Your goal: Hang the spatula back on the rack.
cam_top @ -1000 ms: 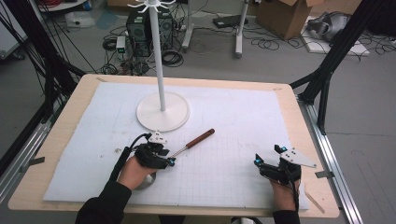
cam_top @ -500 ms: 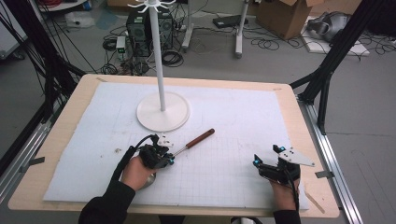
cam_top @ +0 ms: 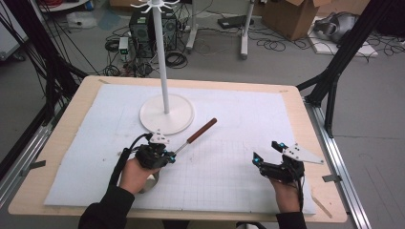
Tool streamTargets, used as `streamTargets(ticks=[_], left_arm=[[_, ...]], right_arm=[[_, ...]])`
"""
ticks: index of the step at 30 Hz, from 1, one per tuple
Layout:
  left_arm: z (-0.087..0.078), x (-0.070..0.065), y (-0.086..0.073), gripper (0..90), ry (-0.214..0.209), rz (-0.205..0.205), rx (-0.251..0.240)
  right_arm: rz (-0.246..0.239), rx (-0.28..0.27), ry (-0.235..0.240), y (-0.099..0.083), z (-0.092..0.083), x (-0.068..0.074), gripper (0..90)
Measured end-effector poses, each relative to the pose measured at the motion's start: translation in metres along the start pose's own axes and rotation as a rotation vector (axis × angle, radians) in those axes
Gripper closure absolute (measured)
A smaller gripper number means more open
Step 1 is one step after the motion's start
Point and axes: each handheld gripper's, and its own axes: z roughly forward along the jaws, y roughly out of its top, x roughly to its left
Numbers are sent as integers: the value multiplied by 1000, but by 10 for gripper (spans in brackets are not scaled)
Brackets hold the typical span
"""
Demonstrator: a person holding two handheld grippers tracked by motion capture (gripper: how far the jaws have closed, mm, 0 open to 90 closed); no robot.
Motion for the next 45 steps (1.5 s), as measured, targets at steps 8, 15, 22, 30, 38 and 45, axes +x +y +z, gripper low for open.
streamTargets(ticks=[8,15,22,30,38,45], left_arm=[[-28,4,1,843,18,-37,-116],[-37,-8,2,842,23,-38,-209],[-40,-19,3,842,32,-42,-289],[-50,-20,0,842,57,-41,-340],[-63,-17,0,841,87,-56,-379],[-71,-23,1,841,95,-48,-423]], right_arm=[[-13,-17,187,35,39,41,147],[35,-4,362,59,90,83,146],[68,2,442,84,125,111,175],[54,-36,486,108,135,131,234],[26,-51,516,126,141,146,358],[35,-54,549,138,141,153,602]])
